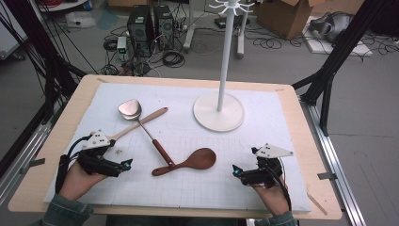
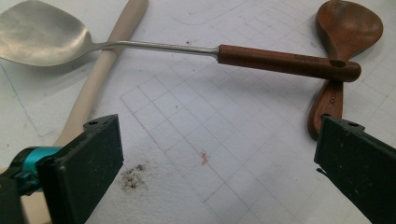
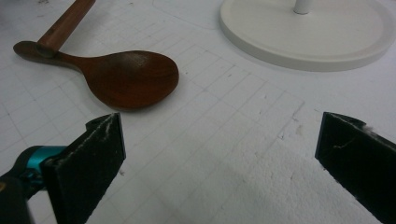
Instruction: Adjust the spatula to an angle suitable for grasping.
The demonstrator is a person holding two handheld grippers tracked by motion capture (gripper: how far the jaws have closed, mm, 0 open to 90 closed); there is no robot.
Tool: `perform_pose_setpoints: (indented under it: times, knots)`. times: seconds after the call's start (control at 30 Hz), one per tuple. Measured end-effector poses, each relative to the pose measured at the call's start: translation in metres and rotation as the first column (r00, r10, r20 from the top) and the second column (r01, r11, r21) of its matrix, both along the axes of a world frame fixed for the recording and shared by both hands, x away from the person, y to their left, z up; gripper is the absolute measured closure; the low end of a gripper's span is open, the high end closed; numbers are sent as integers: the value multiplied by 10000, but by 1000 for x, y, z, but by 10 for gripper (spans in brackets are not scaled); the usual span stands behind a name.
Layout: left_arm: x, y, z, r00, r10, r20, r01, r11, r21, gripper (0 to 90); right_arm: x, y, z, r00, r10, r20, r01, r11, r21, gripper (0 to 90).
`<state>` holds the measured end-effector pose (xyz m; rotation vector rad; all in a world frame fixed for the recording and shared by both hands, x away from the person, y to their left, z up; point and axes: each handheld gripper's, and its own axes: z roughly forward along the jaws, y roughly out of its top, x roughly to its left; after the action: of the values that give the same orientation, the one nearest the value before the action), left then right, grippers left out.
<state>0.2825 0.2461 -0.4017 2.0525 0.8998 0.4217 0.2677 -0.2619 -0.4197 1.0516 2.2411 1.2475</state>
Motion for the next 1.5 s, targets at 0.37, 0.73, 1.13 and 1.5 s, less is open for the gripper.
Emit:
perform_pose_setpoints:
  times: [0.37,0.73,1.13,1.5]
  knots:
    - [-2,0,0,10000,-23,18,23,10000,-36,18,1,1,0,10000,25,-47,-24,9999,106,6]
    - [-2,-1,2,10000,-45,44,45,9999,-94,18,3,12,5,9980,632,68,-635,9971,431,6]
    - [-4,1,7,9999,-56,163,60,9997,-233,18,16,43,32,9819,1859,359,-1882,9787,822,6]
    - [-4,-3,6,9997,-190,140,193,9996,-217,18,34,82,50,9699,2430,150,-2434,9693,343,65]
